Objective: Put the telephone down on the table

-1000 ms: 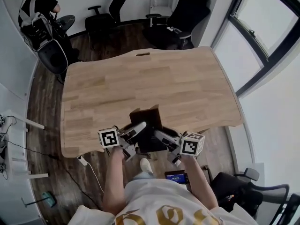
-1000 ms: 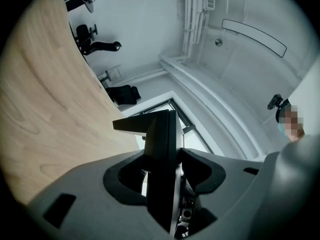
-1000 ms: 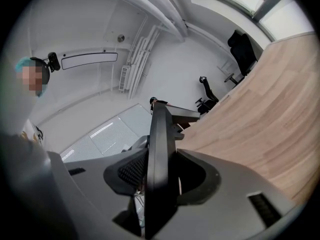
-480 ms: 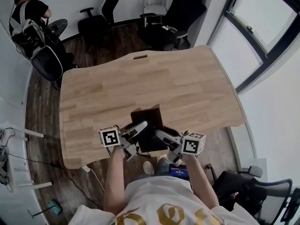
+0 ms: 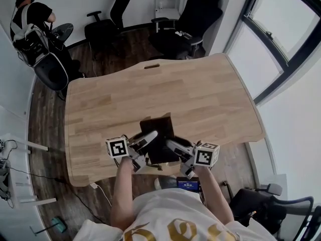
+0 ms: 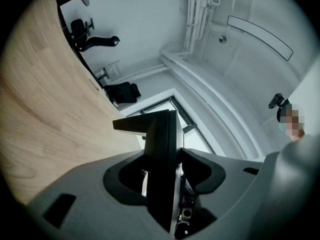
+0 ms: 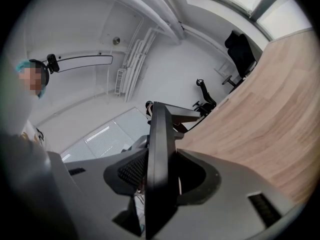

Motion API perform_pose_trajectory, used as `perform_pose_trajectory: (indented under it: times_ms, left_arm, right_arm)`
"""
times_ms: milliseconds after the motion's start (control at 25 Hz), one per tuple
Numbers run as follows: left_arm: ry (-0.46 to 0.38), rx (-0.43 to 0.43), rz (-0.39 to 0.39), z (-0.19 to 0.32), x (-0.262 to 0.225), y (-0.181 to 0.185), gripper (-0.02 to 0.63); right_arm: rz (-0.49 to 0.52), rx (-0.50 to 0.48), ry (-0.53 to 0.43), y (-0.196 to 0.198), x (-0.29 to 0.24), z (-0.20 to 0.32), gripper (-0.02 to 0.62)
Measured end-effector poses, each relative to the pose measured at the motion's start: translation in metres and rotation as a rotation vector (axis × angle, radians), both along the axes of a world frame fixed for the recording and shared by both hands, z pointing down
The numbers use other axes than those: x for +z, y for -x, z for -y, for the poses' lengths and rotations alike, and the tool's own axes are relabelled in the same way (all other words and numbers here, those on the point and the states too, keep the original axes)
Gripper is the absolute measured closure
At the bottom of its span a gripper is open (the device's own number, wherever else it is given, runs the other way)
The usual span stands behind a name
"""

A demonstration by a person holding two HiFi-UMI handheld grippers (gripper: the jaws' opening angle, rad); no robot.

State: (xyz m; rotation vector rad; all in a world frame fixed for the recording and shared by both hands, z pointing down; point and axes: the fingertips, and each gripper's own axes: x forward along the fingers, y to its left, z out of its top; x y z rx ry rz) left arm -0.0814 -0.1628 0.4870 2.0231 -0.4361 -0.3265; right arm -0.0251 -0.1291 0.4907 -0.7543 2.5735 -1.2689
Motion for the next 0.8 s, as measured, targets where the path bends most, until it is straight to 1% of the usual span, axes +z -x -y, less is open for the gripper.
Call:
perform_pose_trajectory:
  times_ms: [80,200,360,640,800]
  left_arm:
    - [-0.009,-0.004,0.004,0.008,0.002,0.002,0.407]
    - [-0.009,-0.010,0.035,0.018,0.007,0.004,0.407]
    - [-0.004,-0.013,-0.008,0.021,0.002,0.002,0.407]
    - [0.030,-0.004,0.036,0.026,0.031,0.006,0.407]
    - [0.060,0.005,0.006,0.031,0.038,0.001,0.407]
  right_arm:
    - [0.003,-0.005,0.005,0.001,0.002,0.007,0.425]
    - [0.005,-0.008,0.010,0.003,0.003,0.018,0.425]
    - [0.001,-0.013,0.011,0.003,0.006,0.021,0.425]
    - [-0.008,-0.021,0.054,0.004,0.027,0.024,0.425]
    - [-0.013,-0.023,0.073,0.003,0.036,0.030,0.425]
